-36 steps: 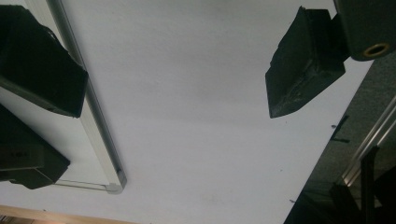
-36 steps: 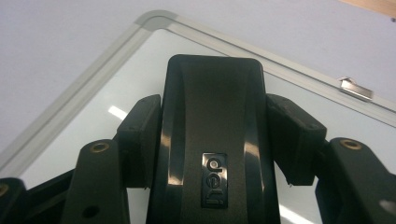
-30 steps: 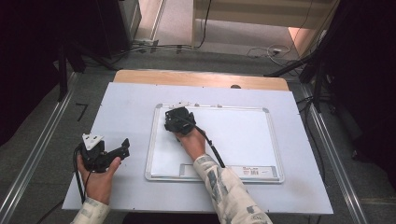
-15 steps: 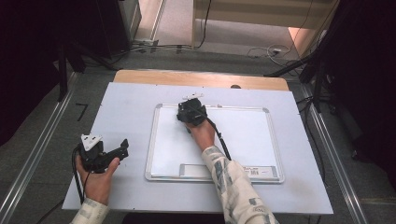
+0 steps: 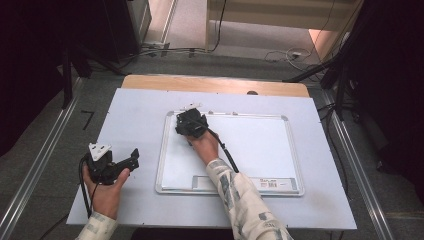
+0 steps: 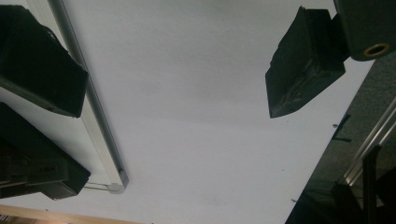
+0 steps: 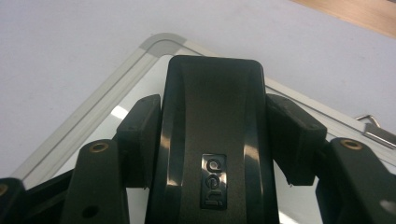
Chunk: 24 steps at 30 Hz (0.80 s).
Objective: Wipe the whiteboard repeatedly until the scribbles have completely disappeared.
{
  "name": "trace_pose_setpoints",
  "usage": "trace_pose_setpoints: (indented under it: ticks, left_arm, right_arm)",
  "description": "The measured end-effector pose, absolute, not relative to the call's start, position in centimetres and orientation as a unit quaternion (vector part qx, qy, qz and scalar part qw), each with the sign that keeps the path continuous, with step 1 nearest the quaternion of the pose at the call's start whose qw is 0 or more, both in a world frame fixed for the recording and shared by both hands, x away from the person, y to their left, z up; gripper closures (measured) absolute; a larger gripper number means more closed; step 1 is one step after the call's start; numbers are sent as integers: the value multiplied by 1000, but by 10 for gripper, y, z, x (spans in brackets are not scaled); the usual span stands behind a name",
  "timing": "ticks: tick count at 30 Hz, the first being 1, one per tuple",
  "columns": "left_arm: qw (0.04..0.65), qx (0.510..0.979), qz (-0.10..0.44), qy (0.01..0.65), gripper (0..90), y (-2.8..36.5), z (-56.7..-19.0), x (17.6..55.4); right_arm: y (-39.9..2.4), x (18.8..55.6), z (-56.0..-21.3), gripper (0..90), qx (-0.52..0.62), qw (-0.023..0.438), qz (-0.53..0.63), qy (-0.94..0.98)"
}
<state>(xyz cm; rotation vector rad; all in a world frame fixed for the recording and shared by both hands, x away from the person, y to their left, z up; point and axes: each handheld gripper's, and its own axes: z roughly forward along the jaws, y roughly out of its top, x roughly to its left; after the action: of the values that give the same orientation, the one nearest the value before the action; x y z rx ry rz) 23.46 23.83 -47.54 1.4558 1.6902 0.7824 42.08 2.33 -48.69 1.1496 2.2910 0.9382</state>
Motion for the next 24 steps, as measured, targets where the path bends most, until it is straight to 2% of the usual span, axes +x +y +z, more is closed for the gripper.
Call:
trace_pose_setpoints:
  ticks: [9, 19, 24]
  left_arm:
    - [380, 571, 306, 661, 65, 239, -475, 234]
    - [378, 574, 305, 660, 64, 237, -476, 235]
    - [378, 571, 306, 661, 64, 239, -475, 234]
  right_arm:
    - [-3, 435, -485, 372, 439, 212, 325, 810]
    - [11, 419, -485, 370, 407, 189, 324, 833]
    - [-4, 417, -485, 366, 420, 192, 320, 827]
